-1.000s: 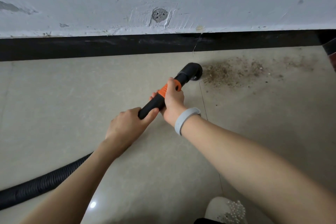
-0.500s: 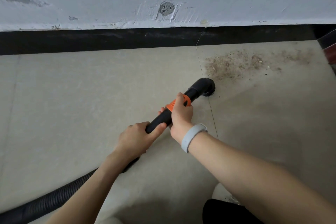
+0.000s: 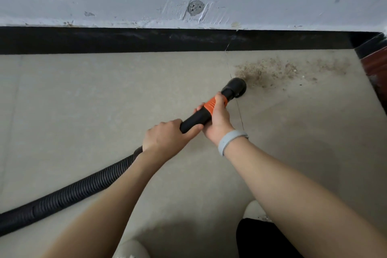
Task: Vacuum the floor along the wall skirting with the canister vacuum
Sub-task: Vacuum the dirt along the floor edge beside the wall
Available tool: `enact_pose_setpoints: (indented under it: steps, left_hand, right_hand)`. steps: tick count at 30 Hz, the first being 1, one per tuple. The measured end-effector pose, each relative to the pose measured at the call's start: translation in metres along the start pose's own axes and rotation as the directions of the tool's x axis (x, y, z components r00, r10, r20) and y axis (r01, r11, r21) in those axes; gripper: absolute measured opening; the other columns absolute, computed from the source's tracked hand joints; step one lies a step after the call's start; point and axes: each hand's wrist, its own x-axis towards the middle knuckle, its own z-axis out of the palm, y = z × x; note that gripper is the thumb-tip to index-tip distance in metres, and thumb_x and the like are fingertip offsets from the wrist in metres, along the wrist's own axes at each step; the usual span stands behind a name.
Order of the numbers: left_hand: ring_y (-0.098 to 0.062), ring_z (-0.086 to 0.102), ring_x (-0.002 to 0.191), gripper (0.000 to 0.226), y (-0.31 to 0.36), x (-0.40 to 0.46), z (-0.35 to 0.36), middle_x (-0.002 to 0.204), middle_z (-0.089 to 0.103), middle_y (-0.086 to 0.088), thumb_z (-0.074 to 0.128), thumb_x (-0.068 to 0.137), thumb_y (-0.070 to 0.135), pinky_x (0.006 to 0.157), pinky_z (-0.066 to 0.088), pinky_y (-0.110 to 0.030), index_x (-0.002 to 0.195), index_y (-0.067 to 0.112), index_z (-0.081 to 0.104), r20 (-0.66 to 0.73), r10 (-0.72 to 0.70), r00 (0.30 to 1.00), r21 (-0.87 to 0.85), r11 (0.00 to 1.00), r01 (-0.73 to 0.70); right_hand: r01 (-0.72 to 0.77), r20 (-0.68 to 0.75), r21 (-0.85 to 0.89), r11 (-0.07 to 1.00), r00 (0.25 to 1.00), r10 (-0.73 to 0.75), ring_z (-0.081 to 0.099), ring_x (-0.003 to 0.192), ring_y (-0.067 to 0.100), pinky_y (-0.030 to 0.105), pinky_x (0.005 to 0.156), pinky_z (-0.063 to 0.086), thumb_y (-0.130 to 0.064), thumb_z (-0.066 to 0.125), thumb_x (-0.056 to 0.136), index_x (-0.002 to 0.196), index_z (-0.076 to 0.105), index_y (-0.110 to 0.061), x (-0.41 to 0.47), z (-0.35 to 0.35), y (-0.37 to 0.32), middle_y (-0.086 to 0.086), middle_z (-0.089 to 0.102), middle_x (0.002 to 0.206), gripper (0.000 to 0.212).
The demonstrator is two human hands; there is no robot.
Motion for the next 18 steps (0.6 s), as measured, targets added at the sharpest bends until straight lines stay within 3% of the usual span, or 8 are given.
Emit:
enact_pose_setpoints:
  steps: [10, 15, 18]
  left_hand:
    - [-0.025, 0.052, 0.064, 0.051, -0.095, -0.081, 0.003, 0.056, 0.050, 0.004, 0.044, 0.083, 0.065, 0.056, 0.032, -0.031, 0.059, 0.021, 0.038, -0.135, -0.184, 0.973, -0.113, 0.979, 0.170]
    - [-0.026, 0.060, 0.059, 0.057, -0.141, -0.121, 0.004, 0.059, 0.062, -0.001, 0.042, 0.080, 0.072, 0.057, 0.048, -0.034, 0.065, 0.018, 0.052, -0.139, -0.339, 0.931, -0.271, 0.917, 0.293]
    - [-0.025, 0.061, 0.058, 0.063, -0.167, -0.154, 0.013, 0.057, 0.062, 0.000, 0.034, 0.070, 0.079, 0.056, 0.046, -0.033, 0.068, 0.019, 0.054, -0.173, -0.425, 0.889, -0.301, 0.882, 0.363]
  right_hand:
    - [-0.115, 0.137, -0.154, 0.981, 0.981, 0.136, 0.055, 0.052, 0.021, 0.035, 0.061, 0.054, -0.030, 0.053, 0.095, 0.100, 0.044, -0.009, -0.048, 0.020, 0.096, 0.010, 0.050, 0.067, 0.023]
    - [-0.159, 0.153, -0.259, 0.953, 0.967, 0.203, 0.056, 0.058, 0.022, 0.037, 0.067, 0.054, -0.030, 0.054, 0.095, 0.088, 0.046, -0.006, -0.064, 0.050, 0.122, 0.010, 0.051, 0.072, 0.026]
    - [-0.178, 0.147, -0.439, 0.881, 0.953, 0.266, 0.060, 0.060, 0.022, 0.042, 0.083, 0.054, -0.033, 0.050, 0.096, 0.084, 0.047, -0.005, -0.070, 0.065, 0.142, 0.008, 0.057, 0.069, 0.030]
